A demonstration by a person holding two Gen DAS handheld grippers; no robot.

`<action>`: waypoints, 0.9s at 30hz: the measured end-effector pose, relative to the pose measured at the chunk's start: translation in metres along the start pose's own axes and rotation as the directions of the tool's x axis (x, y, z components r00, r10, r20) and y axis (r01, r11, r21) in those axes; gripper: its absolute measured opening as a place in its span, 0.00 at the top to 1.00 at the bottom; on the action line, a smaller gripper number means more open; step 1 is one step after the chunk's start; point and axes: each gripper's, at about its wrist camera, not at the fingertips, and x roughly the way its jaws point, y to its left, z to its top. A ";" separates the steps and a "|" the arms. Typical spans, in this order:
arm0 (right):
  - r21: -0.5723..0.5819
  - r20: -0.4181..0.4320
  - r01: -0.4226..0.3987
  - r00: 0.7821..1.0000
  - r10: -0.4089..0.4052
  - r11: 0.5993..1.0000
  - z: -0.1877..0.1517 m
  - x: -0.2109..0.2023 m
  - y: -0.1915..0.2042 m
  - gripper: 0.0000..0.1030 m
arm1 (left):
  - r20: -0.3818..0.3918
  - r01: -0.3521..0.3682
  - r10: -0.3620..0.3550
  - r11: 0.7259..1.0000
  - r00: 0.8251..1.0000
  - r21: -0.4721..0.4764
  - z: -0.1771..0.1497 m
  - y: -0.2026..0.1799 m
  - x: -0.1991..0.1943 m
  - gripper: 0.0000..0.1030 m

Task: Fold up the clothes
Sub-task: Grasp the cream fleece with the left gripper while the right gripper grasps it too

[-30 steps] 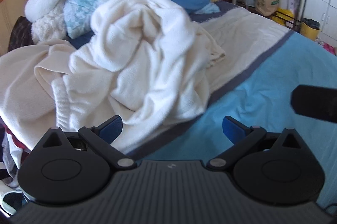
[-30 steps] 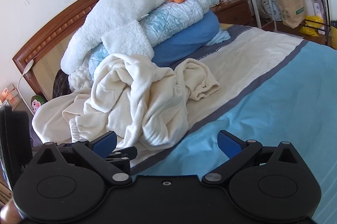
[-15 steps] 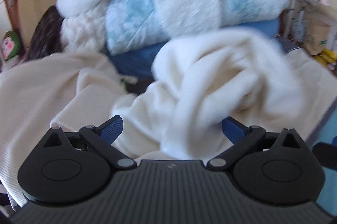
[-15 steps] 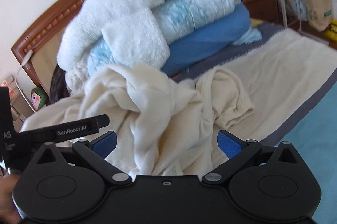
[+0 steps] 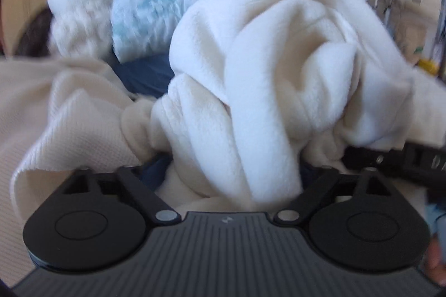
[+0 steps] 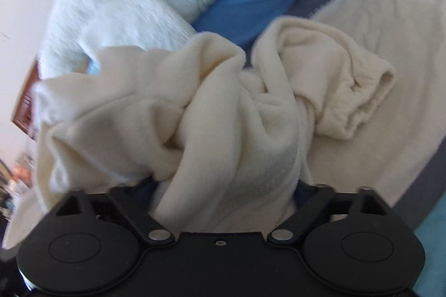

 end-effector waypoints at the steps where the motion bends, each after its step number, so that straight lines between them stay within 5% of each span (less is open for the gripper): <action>1: 0.007 0.023 -0.024 0.999 0.024 1.000 -0.001 -0.006 -0.001 0.45 | -0.008 0.046 -0.047 0.997 0.999 -0.056 0.000 0.006 0.000 0.26; 7: -0.139 0.070 0.039 0.997 -0.029 0.989 -0.005 -0.043 0.024 0.58 | -0.010 0.264 -0.269 0.949 0.963 -0.170 -0.009 0.012 -0.013 0.39; 10: -0.199 0.087 0.046 0.996 -0.029 0.979 -0.001 -0.070 0.029 0.60 | 0.003 0.302 -0.306 0.939 0.952 -0.165 -0.011 0.004 -0.025 0.43; 22: -0.458 0.222 0.283 0.954 -0.200 0.843 0.026 -0.225 0.049 0.62 | 0.038 0.602 -0.601 0.792 0.798 -0.098 -0.026 -0.098 -0.093 0.51; 27: -0.480 0.273 0.365 0.926 -0.260 0.798 0.019 -0.286 0.037 0.63 | 0.052 0.636 -0.634 0.770 0.771 -0.041 -0.040 -0.145 -0.124 0.52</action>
